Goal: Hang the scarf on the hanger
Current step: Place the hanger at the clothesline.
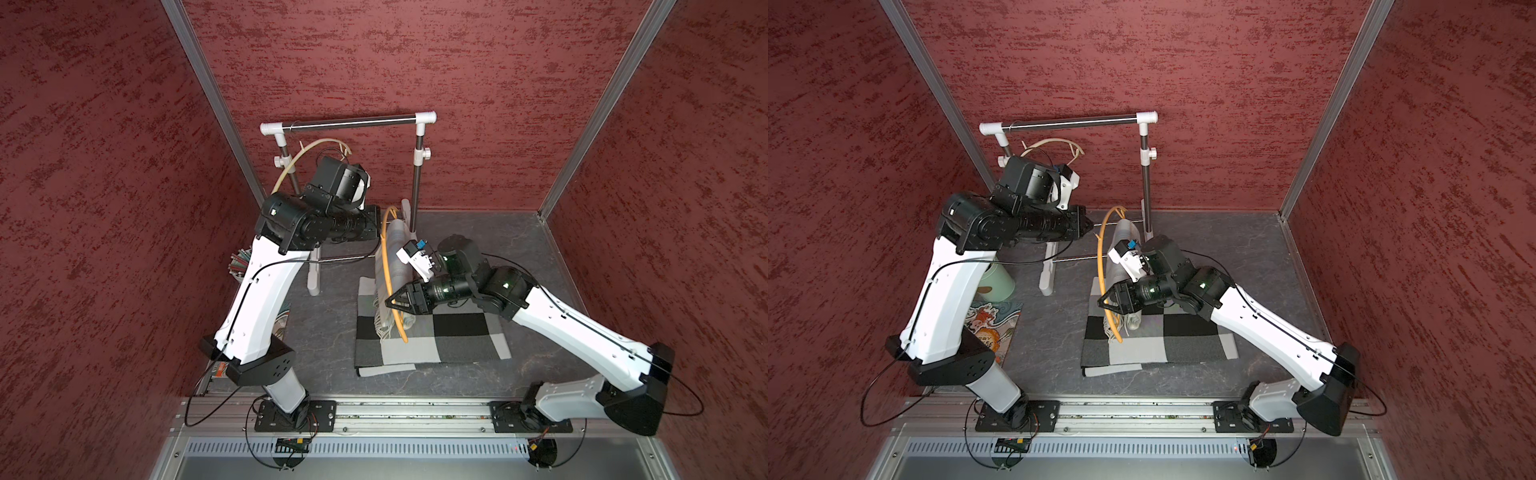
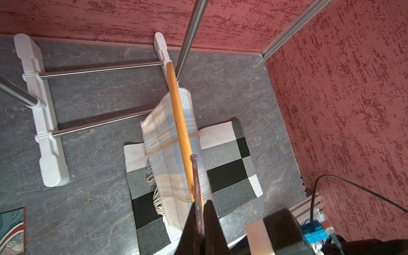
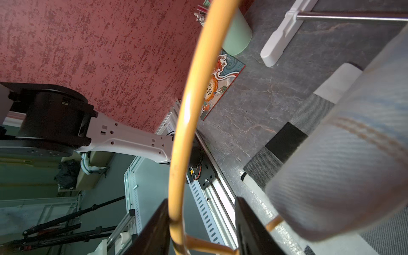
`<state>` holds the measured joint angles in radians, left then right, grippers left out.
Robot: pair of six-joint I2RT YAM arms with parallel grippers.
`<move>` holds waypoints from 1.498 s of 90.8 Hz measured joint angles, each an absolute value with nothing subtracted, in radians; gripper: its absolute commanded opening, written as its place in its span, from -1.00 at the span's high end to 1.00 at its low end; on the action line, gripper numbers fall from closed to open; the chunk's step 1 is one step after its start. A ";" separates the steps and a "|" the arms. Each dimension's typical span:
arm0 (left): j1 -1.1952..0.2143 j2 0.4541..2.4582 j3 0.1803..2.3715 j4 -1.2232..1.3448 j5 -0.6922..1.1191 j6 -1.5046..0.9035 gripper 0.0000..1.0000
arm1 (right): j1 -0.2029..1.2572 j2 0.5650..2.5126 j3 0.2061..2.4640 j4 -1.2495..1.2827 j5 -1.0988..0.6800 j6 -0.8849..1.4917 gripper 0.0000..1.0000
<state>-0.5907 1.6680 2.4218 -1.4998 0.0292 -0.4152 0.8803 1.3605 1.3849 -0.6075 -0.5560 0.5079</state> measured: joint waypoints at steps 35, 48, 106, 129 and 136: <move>-0.592 1.668 2.422 -1.500 0.026 -0.415 1.00 | 0.902 1.409 1.420 -0.555 -0.560 0.565 0.79; -0.592 1.668 2.429 -1.472 0.054 -0.413 -0.46 | 0.902 1.406 1.429 -0.554 -0.572 0.596 1.00; -0.113 0.831 1.273 -0.705 0.667 -0.772 -0.14 | 0.698 1.180 1.418 -0.346 -0.881 0.823 1.00; -0.122 0.943 0.632 -0.056 0.865 -1.110 -0.16 | 0.692 1.198 1.424 -0.248 -0.986 0.921 1.00; -0.148 0.978 0.595 0.080 0.890 -1.159 -0.15 | 0.692 1.198 1.424 -0.213 -1.003 0.956 1.00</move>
<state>-0.1482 0.9779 0.5953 0.0803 0.8898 -1.1587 0.6918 1.1976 1.4239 -0.2131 -1.0035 0.9558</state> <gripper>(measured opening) 0.578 0.112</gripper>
